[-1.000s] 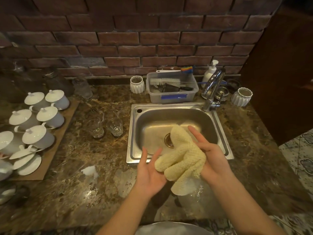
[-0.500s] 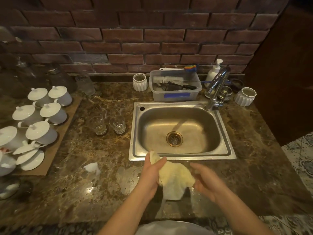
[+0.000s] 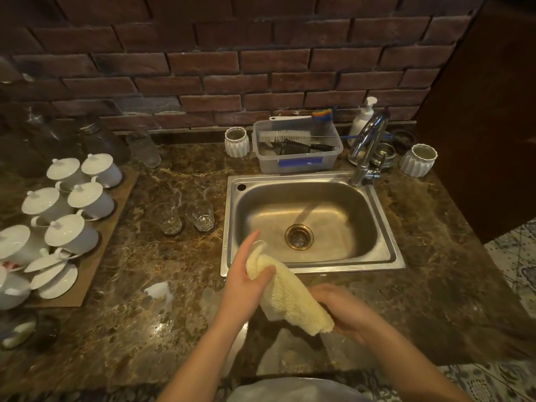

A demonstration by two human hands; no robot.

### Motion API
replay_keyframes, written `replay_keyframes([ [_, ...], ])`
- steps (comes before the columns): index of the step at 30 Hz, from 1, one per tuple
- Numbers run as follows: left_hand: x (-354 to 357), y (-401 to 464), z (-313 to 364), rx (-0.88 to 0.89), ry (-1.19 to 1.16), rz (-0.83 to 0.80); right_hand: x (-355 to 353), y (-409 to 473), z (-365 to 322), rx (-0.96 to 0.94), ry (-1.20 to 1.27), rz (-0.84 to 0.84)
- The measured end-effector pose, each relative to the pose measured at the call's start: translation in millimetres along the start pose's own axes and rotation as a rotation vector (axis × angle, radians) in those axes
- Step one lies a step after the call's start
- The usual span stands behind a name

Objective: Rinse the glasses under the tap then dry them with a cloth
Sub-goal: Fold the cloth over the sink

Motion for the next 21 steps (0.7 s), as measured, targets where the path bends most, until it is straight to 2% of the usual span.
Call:
replay_keyframes([
  [5, -10, 3, 27, 0.114, 0.034, 0.033, -17, -7, -25, -0.25, 0.288, 0.135],
  [10, -12, 6, 68, 0.32, 0.261, 0.053, -41, -28, -59, -0.5, 0.188, 0.343],
  [13, -15, 8, 86, 0.353, 0.203, 0.09, -48, -39, -78, -0.579, 0.158, 0.41],
  [18, -5, 18, 73, 0.226, 0.205, 0.129, -53, -45, -95, -0.633, 0.035, 0.519],
  [21, -1, 29, 26, -0.079, 0.333, 0.043, -48, -30, -88, -0.524, -0.2, 0.46],
])
Point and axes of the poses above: each hand's wrist, its own y-axis towards the middle knuckle, its own x-axis out of the palm, z = x × y, the point moved 8 cm from there along y, towards the middle knuckle, and after that the axes turned 1 degree about y, right-handed, at the moved point
